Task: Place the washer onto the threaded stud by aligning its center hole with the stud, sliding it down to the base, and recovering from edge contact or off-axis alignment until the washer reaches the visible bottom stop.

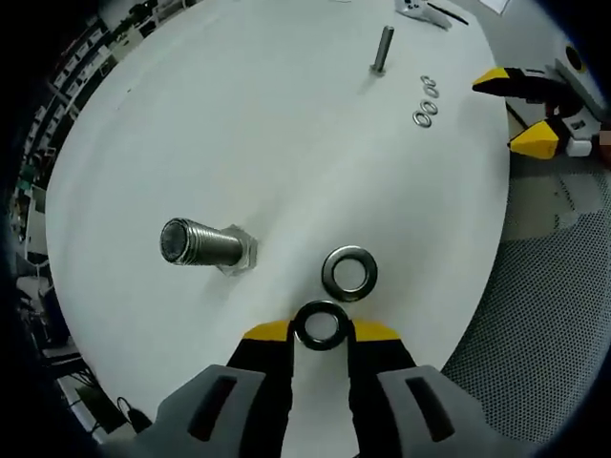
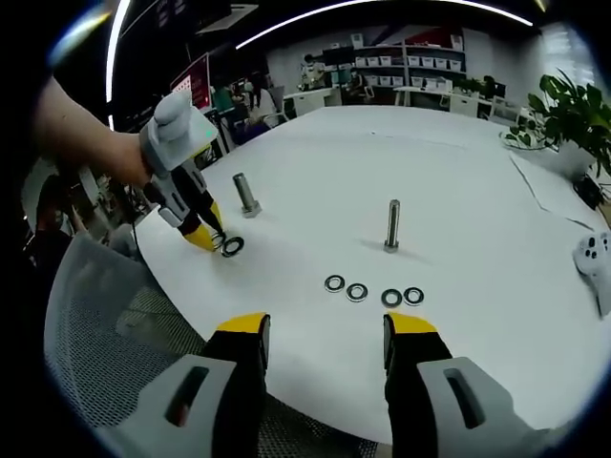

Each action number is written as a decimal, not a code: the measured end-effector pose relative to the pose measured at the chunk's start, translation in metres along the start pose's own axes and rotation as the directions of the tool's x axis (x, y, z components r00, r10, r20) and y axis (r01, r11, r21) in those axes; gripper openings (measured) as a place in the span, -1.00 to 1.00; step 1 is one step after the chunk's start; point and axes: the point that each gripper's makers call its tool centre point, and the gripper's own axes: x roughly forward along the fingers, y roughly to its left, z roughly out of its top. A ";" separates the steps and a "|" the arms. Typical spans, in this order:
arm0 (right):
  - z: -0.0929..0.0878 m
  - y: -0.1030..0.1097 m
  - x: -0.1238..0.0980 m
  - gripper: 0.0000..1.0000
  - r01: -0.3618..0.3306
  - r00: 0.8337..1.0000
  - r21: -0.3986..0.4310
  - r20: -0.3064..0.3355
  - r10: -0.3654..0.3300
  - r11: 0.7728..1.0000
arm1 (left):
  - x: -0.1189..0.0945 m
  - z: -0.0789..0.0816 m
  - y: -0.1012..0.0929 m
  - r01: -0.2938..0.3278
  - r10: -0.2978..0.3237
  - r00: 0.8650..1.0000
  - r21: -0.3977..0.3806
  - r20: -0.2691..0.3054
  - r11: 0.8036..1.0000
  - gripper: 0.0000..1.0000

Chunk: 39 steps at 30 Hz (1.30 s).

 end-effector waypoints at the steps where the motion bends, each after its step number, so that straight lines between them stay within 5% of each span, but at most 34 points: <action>1: 0.000 0.000 0.000 0.01 0.000 1.000 0.000 0.000 0.000 1.000 | 0.000 0.000 -0.001 -0.001 0.001 1.000 0.009 0.003 1.000 -0.63; 20: 0.001 0.000 0.000 0.01 0.003 1.000 0.009 0.006 -0.003 1.000 | -0.007 -0.003 0.005 -0.002 0.000 0.999 0.049 0.038 0.999 -0.63; 39: 0.000 0.002 0.001 0.00 -0.005 1.000 0.003 -0.003 0.005 1.000 | -0.037 0.017 0.021 -0.037 0.027 0.994 0.098 0.104 0.994 -0.63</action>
